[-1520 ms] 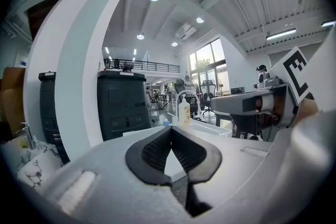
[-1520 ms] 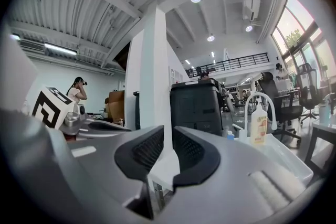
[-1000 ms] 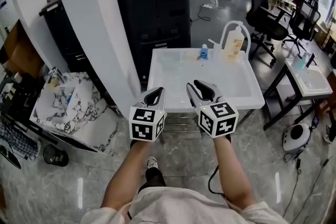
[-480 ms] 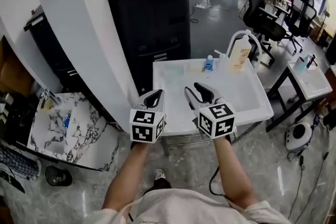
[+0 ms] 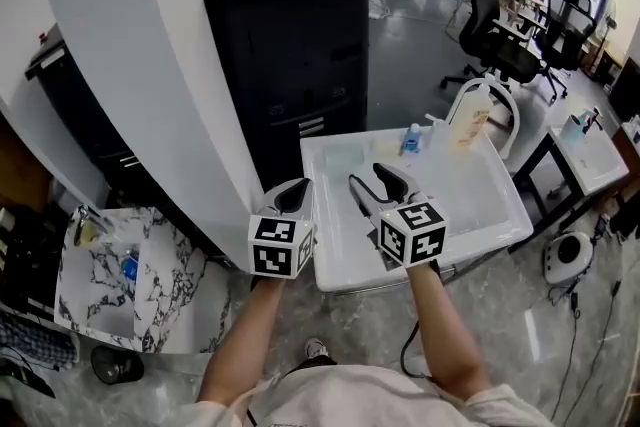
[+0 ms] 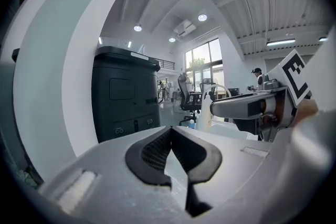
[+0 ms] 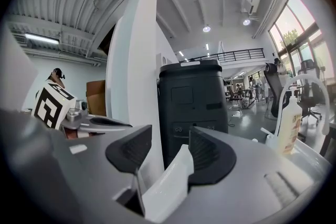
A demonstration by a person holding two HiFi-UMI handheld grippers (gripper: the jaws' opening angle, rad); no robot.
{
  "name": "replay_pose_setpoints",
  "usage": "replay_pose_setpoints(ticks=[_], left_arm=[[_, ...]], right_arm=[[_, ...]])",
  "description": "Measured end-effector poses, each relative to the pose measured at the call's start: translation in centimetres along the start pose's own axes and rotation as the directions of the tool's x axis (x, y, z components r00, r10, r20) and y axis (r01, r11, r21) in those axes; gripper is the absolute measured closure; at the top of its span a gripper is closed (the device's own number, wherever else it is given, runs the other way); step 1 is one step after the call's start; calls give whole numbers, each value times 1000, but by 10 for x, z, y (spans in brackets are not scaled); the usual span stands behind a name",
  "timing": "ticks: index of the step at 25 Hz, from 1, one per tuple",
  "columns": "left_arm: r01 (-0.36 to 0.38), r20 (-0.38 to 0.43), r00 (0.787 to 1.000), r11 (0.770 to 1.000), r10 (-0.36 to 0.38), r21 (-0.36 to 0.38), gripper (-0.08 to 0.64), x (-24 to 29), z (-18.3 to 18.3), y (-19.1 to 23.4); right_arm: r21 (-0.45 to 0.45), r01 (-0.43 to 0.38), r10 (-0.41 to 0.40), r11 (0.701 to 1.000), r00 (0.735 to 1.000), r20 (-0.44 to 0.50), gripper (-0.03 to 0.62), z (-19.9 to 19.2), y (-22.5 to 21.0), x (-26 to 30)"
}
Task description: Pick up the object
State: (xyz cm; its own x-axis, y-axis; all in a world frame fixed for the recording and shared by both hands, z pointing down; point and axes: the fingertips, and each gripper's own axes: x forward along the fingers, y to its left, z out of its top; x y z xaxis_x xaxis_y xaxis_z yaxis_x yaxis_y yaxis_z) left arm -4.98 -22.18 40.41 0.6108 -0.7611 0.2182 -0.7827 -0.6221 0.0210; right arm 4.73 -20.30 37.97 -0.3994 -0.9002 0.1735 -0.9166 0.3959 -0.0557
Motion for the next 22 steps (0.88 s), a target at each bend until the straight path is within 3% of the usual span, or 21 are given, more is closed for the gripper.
replay_pose_setpoints(ticks=[7,22], left_arm=[[28,10,1000,1000,-27,-12,555,17,1,35],[61,10,998,998,-61,-1,555,44,1,45]], right_arm=[[-13,26,-26,1000,1000,-17,373,3,0,33],[-15,61,-61,998,998,-26,356,-2,-22,53]])
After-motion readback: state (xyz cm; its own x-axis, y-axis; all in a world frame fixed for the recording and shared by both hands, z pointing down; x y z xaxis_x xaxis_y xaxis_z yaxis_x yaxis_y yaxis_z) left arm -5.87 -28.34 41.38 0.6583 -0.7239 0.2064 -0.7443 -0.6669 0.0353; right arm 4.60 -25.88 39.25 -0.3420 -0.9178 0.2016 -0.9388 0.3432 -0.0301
